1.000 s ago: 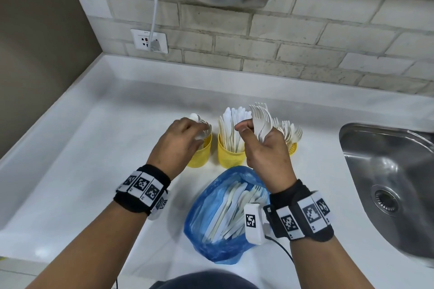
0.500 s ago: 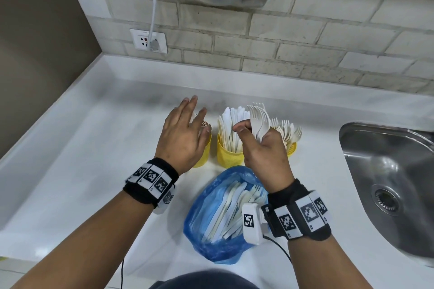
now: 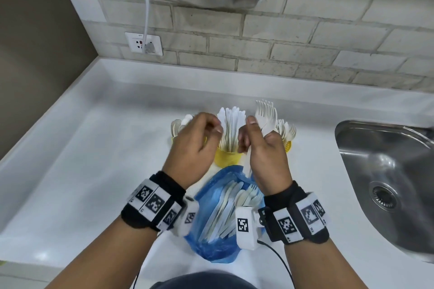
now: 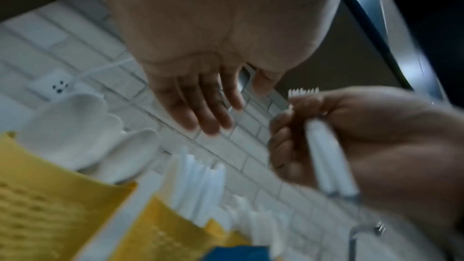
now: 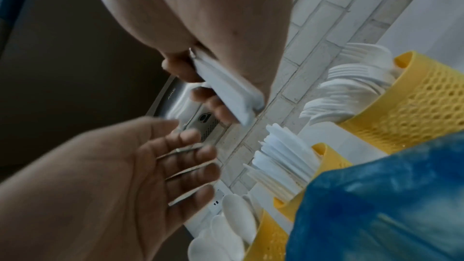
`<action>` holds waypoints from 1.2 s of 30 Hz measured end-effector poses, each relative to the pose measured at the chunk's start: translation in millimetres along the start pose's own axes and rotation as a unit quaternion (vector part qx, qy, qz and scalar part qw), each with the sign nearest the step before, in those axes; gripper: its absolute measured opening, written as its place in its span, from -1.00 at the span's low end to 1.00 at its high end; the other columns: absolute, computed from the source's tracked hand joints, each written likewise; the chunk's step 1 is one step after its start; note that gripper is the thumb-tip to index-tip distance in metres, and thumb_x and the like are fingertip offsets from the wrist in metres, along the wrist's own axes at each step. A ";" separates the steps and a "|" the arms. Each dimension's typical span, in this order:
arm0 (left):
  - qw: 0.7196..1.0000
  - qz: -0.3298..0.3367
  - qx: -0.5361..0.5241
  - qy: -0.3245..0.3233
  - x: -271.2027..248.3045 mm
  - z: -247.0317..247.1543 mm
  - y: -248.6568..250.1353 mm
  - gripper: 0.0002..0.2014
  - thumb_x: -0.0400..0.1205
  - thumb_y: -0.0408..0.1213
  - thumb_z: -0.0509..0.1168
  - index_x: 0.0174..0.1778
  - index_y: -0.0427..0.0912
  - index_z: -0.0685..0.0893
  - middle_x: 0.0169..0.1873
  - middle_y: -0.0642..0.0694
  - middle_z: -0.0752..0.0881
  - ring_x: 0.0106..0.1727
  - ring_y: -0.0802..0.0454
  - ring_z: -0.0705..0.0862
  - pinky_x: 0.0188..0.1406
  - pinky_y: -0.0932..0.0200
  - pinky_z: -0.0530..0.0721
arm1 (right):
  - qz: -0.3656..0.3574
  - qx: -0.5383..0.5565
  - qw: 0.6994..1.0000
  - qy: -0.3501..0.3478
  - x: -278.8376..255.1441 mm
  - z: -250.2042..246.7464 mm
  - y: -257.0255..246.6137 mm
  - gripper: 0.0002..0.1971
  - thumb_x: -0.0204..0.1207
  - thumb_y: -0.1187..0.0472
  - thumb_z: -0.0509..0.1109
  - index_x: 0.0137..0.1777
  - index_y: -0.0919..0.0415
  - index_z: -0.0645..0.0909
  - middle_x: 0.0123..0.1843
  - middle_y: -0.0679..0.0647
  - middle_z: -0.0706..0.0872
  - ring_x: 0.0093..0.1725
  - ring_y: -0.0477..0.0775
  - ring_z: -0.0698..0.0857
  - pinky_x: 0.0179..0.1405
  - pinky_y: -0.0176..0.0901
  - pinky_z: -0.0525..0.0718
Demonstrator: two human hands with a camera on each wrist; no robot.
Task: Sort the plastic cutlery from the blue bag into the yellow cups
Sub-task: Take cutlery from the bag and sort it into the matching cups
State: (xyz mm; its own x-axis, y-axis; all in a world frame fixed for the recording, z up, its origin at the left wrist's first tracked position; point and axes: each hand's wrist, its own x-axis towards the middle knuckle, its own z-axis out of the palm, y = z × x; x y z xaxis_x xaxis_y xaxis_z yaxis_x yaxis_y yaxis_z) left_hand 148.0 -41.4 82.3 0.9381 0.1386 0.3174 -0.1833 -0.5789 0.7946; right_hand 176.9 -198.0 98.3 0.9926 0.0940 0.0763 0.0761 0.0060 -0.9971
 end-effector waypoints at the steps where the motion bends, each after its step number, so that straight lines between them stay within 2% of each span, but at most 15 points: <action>1: 0.996 -0.027 -0.063 -0.053 -6.5 3.0 10.6 -0.91 0.74 -0.23 0.26 0.08 -0.07 0.65 -0.05 0.08 0.74 0.01 0.12 0.72 0.08 0.05 0.70 | 0.003 0.003 1.000 0.012 -0.6 0.9 -0.9 -0.36 0.83 0.00 0.22 -0.59 0.00 0.52 -0.41 0.33 0.52 -0.40 0.08 0.53 -0.19 -0.09 0.54; 3: 0.979 -0.060 -0.130 -0.148 -18.2 13.1 22.6 -0.85 0.68 -0.14 0.29 0.10 -0.07 0.65 -0.11 0.00 0.77 -0.05 0.08 0.76 0.03 0.06 0.76 | 0.025 0.037 0.999 0.027 -2.8 2.6 -4.4 -0.39 0.82 -0.05 0.23 -0.56 -0.02 0.57 -0.37 0.22 0.55 -0.41 -0.01 0.56 -0.28 -0.15 0.56; 5: 0.967 -0.066 -0.155 -0.191 -27.7 25.1 26.1 -0.81 0.72 -0.17 0.27 0.20 -0.13 0.61 -0.08 -0.11 0.77 -0.07 0.01 0.79 0.00 -0.05 0.80 | 0.052 0.066 0.996 0.019 -6.1 3.0 -7.7 -0.41 0.80 -0.11 0.20 -0.53 -0.03 0.55 -0.33 0.07 0.60 -0.45 -0.02 0.56 -0.42 -0.11 0.55; 7: 0.961 -0.070 -0.196 -0.183 -34.3 33.7 26.2 -0.88 0.80 -0.28 0.22 0.20 -0.17 0.58 -0.15 -0.06 0.76 -0.20 0.01 0.78 -0.15 -0.03 0.77 | 0.071 0.071 0.995 -0.006 -11.4 0.4 -12.3 -0.45 0.79 -0.19 0.17 -0.45 -0.01 0.54 -0.38 0.02 0.58 -0.58 0.08 0.48 -0.57 -0.13 0.45; 8: 0.960 -0.072 -0.210 -0.172 -36.5 35.4 26.4 -0.91 0.81 -0.26 0.20 0.14 -0.14 0.58 -0.24 0.03 0.74 -0.29 0.04 0.73 -0.22 0.03 0.72 | 0.078 0.071 0.994 -0.019 -13.5 -1.6 -14.6 -0.47 0.78 -0.21 0.15 -0.39 0.01 0.56 -0.46 0.01 0.54 -0.66 0.10 0.45 -0.63 -0.18 0.43; 10: 0.959 -0.075 -0.225 -0.153 -39.7 36.7 31.2 -0.84 0.83 -0.17 0.16 -0.04 -0.03 0.57 -0.38 0.08 0.66 -0.40 0.06 0.60 -0.33 0.10 0.60 | 0.083 0.062 0.994 -0.044 -16.1 -6.5 -18.1 -0.47 0.78 -0.22 0.11 -0.26 0.09 0.63 -0.57 -0.03 0.54 -0.69 0.12 0.51 -0.69 -0.21 0.47; 12: 0.957 -0.081 -0.244 -0.135 -41.9 38.7 37.4 -0.74 0.86 -0.13 0.14 -0.15 0.01 0.54 -0.45 0.05 0.55 -0.45 0.07 0.47 -0.42 0.16 0.47 | 0.074 0.047 0.995 -0.052 -14.9 -12.2 -16.8 -0.46 0.79 -0.21 0.09 -0.18 0.14 0.69 -0.56 -0.06 0.62 -0.61 0.05 0.62 -0.64 -0.18 0.54; 15: 0.960 -0.082 -0.249 -0.103 -44.4 41.8 47.7 -0.73 0.86 -0.12 0.12 -0.09 -0.17 0.53 -0.49 -0.01 0.42 -0.48 0.08 0.36 -0.46 0.23 0.36 | 0.047 0.036 0.997 -0.056 -10.5 -22.9 -10.8 -0.43 0.81 -0.19 0.06 -0.09 0.12 0.80 -0.36 -0.06 0.74 -0.32 -0.10 0.74 -0.26 -0.17 0.64; 17: 0.960 -0.081 -0.253 -0.092 -46.1 44.2 52.4 -0.73 0.85 -0.13 0.12 -0.06 -0.22 0.55 -0.48 -0.11 0.38 -0.47 0.06 0.32 -0.48 0.17 0.33 | 0.044 0.059 0.996 -0.055 -7.7 -32.4 -11.0 -0.45 0.81 -0.20 0.05 0.02 0.09 0.81 -0.24 -0.04 0.79 -0.18 -0.04 0.77 -0.12 -0.04 0.67; 19: 0.960 -0.079 -0.253 -0.087 -47.7 45.4 55.3 -0.75 0.86 -0.16 0.12 -0.11 -0.08 0.57 -0.47 -0.11 0.38 -0.47 0.05 0.33 -0.48 0.14 0.33 | 0.035 0.102 0.994 -0.034 -3.6 -44.8 -15.0 -0.56 0.82 -0.12 0.13 0.06 0.14 0.74 -0.25 0.09 0.76 -0.25 0.15 0.71 -0.23 0.04 0.68; 22: 0.961 -0.083 -0.249 -0.088 -49.9 48.6 56.7 -0.70 0.88 -0.18 0.12 -0.18 0.05 0.57 -0.46 -0.03 0.46 -0.48 0.08 0.35 -0.46 0.19 0.37 | -0.005 0.085 0.996 -0.008 5.1 -68.9 -16.3 -0.74 0.81 0.14 0.27 -0.03 0.27 0.66 -0.38 0.30 0.56 -0.48 0.16 0.48 -0.43 -0.05 0.51; 26: 0.948 -0.099 -0.287 -0.096 -52.8 57.4 59.6 -0.79 0.84 -0.17 0.18 -0.06 -0.08 0.64 -0.38 -0.10 0.59 -0.47 0.12 0.41 -0.46 0.30 0.41 | -0.053 0.012 0.999 -0.006 9.2 -98.9 -14.5 -0.79 0.73 0.28 0.39 -0.06 0.45 0.68 -0.52 0.22 0.56 -0.54 0.17 0.50 -0.42 0.03 0.55; 31: 0.946 -0.112 -0.286 -0.101 -58.9 72.0 66.6 -0.79 0.87 -0.25 0.15 -0.03 -0.13 0.63 -0.35 -0.09 0.59 -0.49 0.15 0.36 -0.51 0.32 0.35 | -0.049 0.004 0.999 -0.012 2.4 -120.6 -8.7 -0.88 0.72 0.32 0.41 0.03 0.25 0.79 -0.48 0.16 0.65 -0.49 0.18 0.61 -0.31 0.05 0.68; 34: 0.949 -0.120 -0.276 -0.095 -61.6 83.0 67.8 -0.83 0.86 -0.27 0.16 0.03 -0.19 0.62 -0.37 -0.10 0.52 -0.49 0.18 0.38 -0.49 0.38 0.36 | -0.020 0.006 1.000 -0.011 -1.7 -132.5 -5.4 -0.83 0.73 0.37 0.35 0.18 0.34 0.77 -0.45 0.17 0.66 -0.48 0.17 0.60 -0.33 -0.01 0.67; 36: 0.950 -0.117 -0.270 -0.101 -61.8 87.6 68.5 -0.86 0.85 -0.28 0.18 0.08 -0.21 0.63 -0.40 -0.05 0.47 -0.49 0.18 0.37 -0.48 0.39 0.35 | -0.003 0.016 1.000 -0.025 -3.7 -136.8 -7.1 -0.80 0.72 0.37 0.34 0.23 0.34 0.76 -0.36 0.23 0.66 -0.45 0.18 0.58 -0.37 -0.02 0.65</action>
State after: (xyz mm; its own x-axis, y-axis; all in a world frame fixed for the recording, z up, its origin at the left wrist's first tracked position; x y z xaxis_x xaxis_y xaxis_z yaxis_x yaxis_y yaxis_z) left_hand 103.2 -160.0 71.7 0.9990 0.0250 0.0369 -0.0357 -0.0470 0.9983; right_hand 185.6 -334.6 105.2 0.9860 0.1444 0.0829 0.0781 0.0387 -0.9962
